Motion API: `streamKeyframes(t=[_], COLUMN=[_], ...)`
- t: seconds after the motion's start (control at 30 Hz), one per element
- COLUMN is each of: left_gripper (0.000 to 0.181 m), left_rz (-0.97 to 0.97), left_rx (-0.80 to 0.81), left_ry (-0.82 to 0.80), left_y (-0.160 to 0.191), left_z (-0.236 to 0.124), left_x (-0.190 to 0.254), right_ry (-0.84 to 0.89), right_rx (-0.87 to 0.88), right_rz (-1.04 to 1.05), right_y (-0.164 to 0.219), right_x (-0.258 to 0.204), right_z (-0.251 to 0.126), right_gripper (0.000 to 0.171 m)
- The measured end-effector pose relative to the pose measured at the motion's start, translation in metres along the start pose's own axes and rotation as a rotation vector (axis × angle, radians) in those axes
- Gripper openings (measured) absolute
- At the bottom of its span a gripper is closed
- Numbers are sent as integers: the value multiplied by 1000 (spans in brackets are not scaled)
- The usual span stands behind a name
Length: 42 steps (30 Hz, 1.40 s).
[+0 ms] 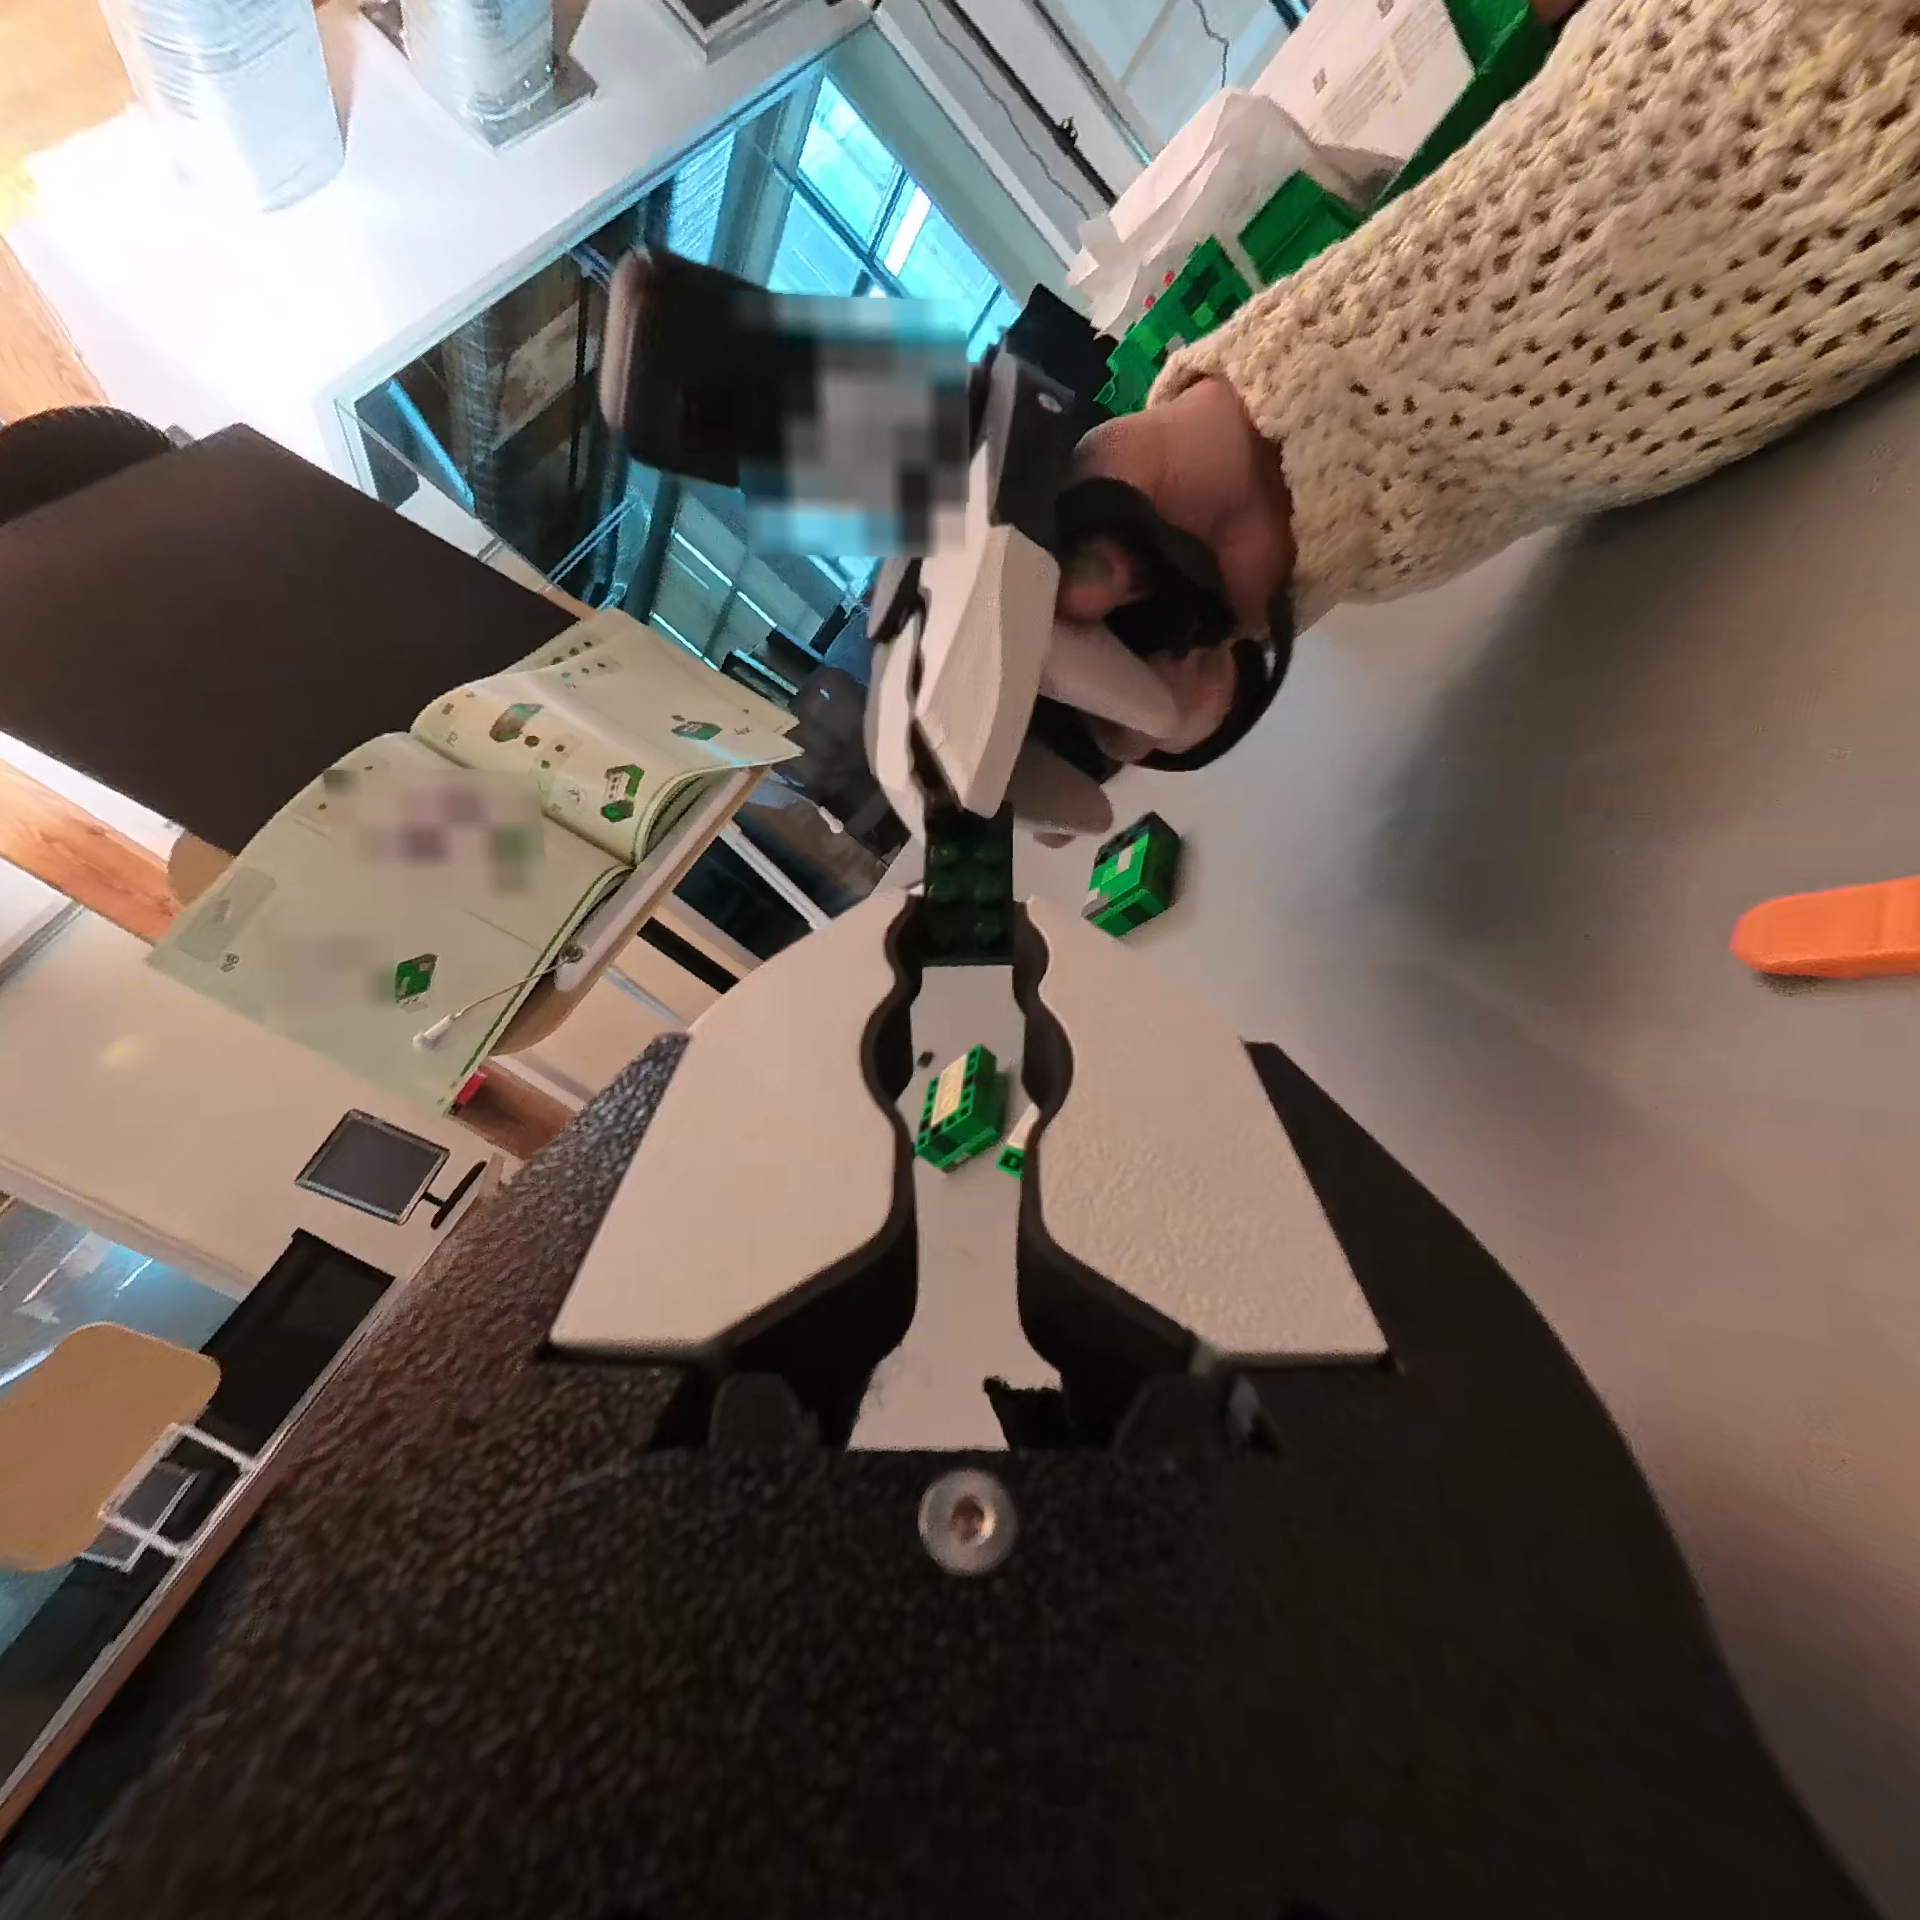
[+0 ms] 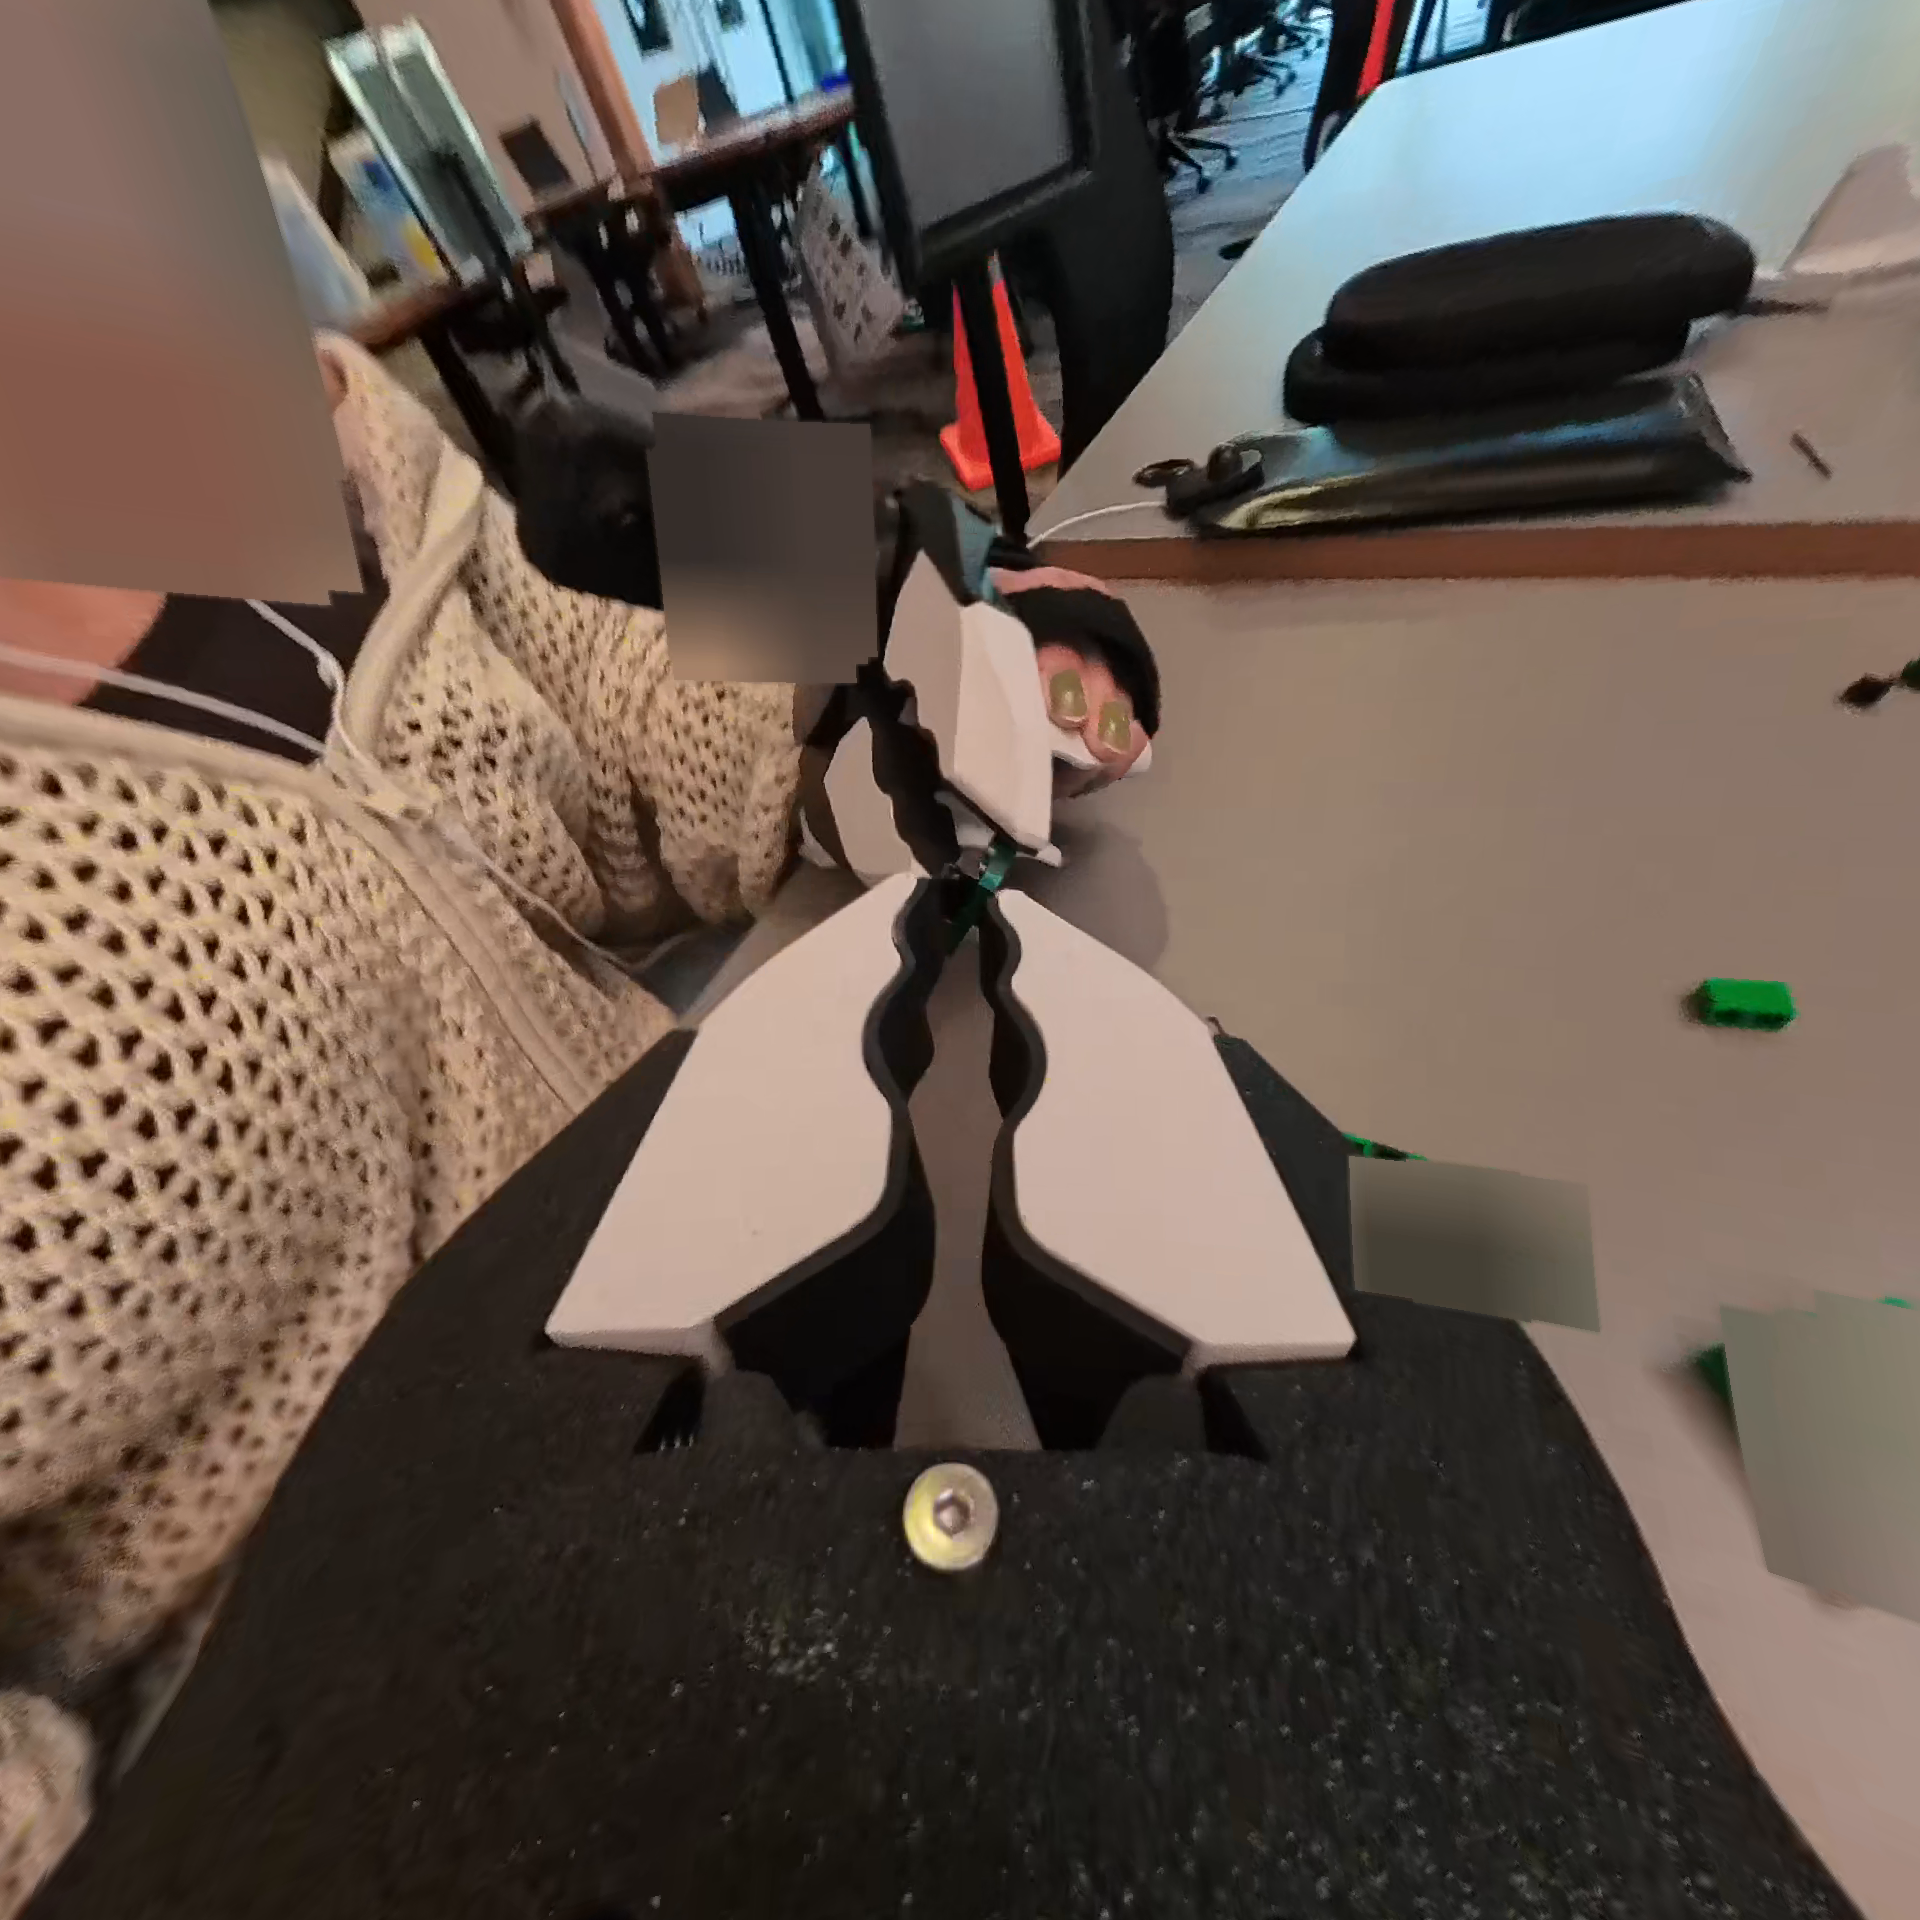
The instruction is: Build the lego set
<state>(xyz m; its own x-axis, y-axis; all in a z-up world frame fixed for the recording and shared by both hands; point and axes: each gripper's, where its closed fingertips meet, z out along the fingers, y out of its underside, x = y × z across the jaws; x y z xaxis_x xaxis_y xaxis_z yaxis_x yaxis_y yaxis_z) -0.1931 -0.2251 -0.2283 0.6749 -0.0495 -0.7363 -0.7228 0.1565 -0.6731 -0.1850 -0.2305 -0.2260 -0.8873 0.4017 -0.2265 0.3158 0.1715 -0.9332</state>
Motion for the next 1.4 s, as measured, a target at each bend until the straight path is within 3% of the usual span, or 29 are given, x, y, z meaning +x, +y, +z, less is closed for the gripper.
streamKeyframes(t=[0.23, 0.53, 0.7, 0.83, 0.9, 1.07, 1.27, 1.4], left_gripper=[15, 15, 15, 23, 16, 16, 16, 16], left_rz=[76, 204, 105, 150, 162, 7, -361, -488], left_rx=[-6, -73, 6, -5, -12, -137, -304, -349], left_ry=[-31, -109, -55, -39, -47, -2, 130, 182], left_y=[-5, -4, -9, -8, -8, 10, 43, 52], left_z=[0, 2, 4, 8, 7, 10, 16, 16], left_x=[1, -2, 3, 10, 10, 9, 19, 24], right_ry=[-27, 126, 80, 19, 0, 63, 61, 31], right_rx=[21, 81, 83, 89, 92, 83, 88, 121], right_rz=[-48, -134, -204, -186, -168, -70, 392, 548], right_y=[0, -3, 0, 3, 5, 9, 25, 32], right_x=[-5, -3, -8, -12, -12, 4, 31, 38], right_z=[-2, -3, -6, -6, -6, -5, -2, 0], right_gripper=[7, 7, 7, 7, 7, 7, 8, 8])
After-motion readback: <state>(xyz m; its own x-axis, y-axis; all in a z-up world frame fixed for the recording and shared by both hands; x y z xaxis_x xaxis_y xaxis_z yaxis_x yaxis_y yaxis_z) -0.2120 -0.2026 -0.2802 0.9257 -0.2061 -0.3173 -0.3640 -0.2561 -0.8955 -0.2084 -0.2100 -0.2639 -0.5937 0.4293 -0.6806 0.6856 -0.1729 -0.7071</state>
